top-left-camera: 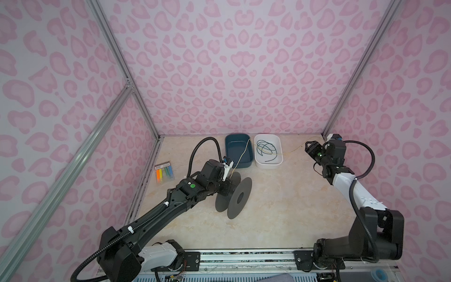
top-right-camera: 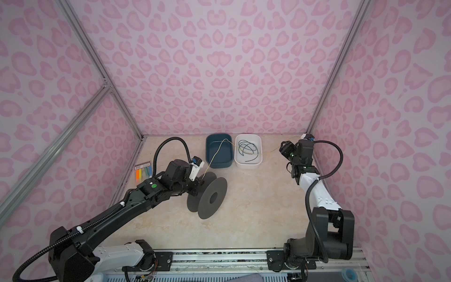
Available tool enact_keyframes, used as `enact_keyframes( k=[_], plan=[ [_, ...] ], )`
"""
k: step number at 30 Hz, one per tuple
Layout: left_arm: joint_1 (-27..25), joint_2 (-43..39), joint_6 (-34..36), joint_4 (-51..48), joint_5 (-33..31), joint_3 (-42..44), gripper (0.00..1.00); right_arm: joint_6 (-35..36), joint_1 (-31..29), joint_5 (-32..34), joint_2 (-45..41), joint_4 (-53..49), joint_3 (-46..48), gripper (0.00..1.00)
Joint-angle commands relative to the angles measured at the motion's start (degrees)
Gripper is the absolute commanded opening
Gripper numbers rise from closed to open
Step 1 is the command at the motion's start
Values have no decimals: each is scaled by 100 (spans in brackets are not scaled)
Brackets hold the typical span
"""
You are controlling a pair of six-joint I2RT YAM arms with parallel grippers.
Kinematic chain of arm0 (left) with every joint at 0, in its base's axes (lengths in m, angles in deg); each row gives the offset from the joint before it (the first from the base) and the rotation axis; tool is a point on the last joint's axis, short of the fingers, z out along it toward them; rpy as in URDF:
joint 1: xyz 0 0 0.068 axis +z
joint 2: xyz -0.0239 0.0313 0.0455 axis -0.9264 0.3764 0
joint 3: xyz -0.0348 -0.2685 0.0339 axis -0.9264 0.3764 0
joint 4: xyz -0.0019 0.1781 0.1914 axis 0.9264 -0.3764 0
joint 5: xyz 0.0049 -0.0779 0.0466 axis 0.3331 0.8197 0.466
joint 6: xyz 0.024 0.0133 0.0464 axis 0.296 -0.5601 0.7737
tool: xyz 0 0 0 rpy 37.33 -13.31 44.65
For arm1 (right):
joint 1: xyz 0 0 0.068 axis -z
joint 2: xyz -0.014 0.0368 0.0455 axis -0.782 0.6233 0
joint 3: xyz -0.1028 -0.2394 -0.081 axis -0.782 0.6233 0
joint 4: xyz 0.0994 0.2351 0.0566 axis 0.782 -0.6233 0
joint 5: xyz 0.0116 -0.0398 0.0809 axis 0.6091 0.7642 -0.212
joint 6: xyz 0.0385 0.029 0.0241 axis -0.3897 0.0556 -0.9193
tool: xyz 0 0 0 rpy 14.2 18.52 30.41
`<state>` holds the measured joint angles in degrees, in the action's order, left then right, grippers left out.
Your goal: Wrap the cables
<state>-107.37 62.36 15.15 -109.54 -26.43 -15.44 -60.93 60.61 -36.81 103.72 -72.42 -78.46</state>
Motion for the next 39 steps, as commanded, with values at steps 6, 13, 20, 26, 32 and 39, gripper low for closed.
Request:
enact_keyframes(
  k=[6,13,20,26,32,39],
  plan=[
    [4,-240,49,229,5,29,4,-13,260,48,1665,-369,-1331,62],
    [5,-301,26,204,5,46,4,-830,463,-447,2920,369,-2040,57],
    [5,-388,-23,111,-35,71,4,-1623,481,-899,3816,1092,-2732,50],
    [3,-468,-40,11,-98,48,4,-2182,500,-1144,4293,1462,-3100,38],
    [2,-512,2,-117,-175,-32,4,-2472,542,-1319,4515,1463,-3406,22],
    [2,-529,26,-137,-237,-84,4,-2531,589,-1404,4449,1635,-3347,0]
  ],
)
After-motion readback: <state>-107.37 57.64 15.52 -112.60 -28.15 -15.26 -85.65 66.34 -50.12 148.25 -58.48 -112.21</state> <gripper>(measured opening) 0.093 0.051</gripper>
